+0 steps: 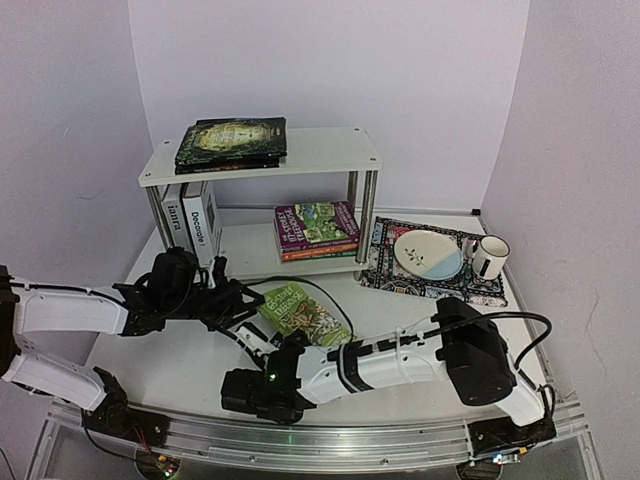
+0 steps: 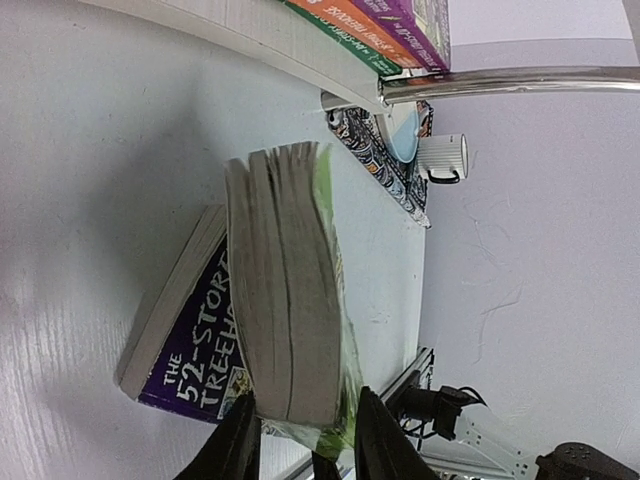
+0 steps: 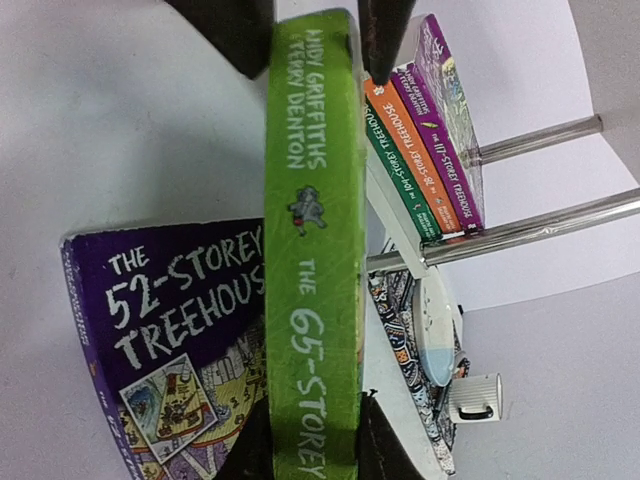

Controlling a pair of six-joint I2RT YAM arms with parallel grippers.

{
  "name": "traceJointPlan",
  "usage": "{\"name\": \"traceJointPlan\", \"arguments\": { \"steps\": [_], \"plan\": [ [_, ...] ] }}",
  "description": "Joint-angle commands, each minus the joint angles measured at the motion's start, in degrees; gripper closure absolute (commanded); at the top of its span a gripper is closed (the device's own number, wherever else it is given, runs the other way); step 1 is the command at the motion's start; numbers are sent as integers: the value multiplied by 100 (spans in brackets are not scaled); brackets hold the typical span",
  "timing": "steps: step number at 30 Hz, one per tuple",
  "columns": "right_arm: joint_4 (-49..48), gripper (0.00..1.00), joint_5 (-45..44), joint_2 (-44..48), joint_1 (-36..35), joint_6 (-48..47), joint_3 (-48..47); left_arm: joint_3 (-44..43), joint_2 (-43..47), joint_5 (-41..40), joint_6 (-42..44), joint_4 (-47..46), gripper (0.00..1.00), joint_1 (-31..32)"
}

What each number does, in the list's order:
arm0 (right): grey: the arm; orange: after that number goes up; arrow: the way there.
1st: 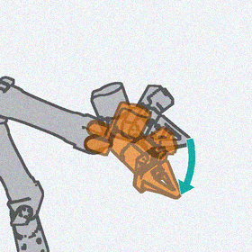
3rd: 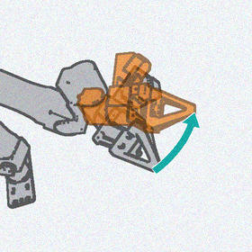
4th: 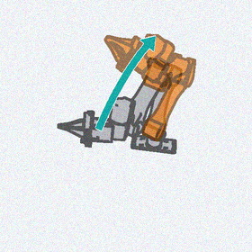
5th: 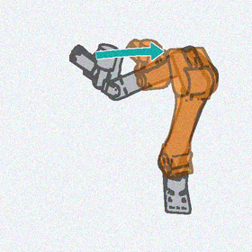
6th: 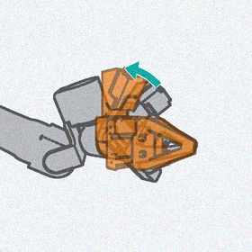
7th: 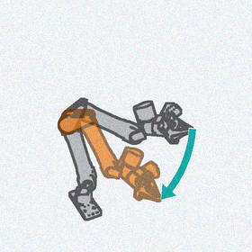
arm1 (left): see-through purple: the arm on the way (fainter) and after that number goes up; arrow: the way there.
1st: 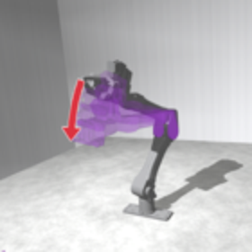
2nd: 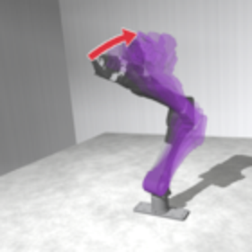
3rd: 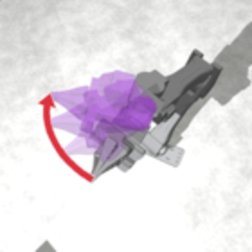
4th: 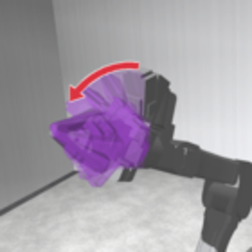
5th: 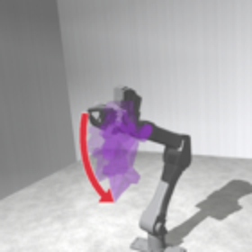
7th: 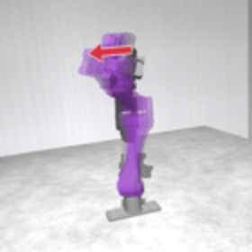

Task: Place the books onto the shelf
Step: Pass from the left arm to the right

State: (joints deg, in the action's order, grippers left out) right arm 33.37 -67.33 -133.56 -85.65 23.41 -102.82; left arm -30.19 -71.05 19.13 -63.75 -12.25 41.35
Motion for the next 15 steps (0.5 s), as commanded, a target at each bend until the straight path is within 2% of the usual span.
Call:
{"name": "traceJointPlan", "arguments": {
  "steps": [1,3,6,10,15],
  "plan": [
    [485,92,-989,625,-56,21,360,124,581,-122,-118,-342,40,110],
    [471,100,-1415,880,-57,-21,597,262,935,-306,-156,-340,26,110],
    [471,100,-2083,1329,-46,-155,955,471,1493,-614,-159,-323,14,110],
    [495,100,-2366,1956,0,-385,1332,728,2132,-808,-146,-298,11,101],
    [468,100,-2093,2161,79,-1288,1336,850,2463,-823,-94,-209,11,93]
  ]
}}
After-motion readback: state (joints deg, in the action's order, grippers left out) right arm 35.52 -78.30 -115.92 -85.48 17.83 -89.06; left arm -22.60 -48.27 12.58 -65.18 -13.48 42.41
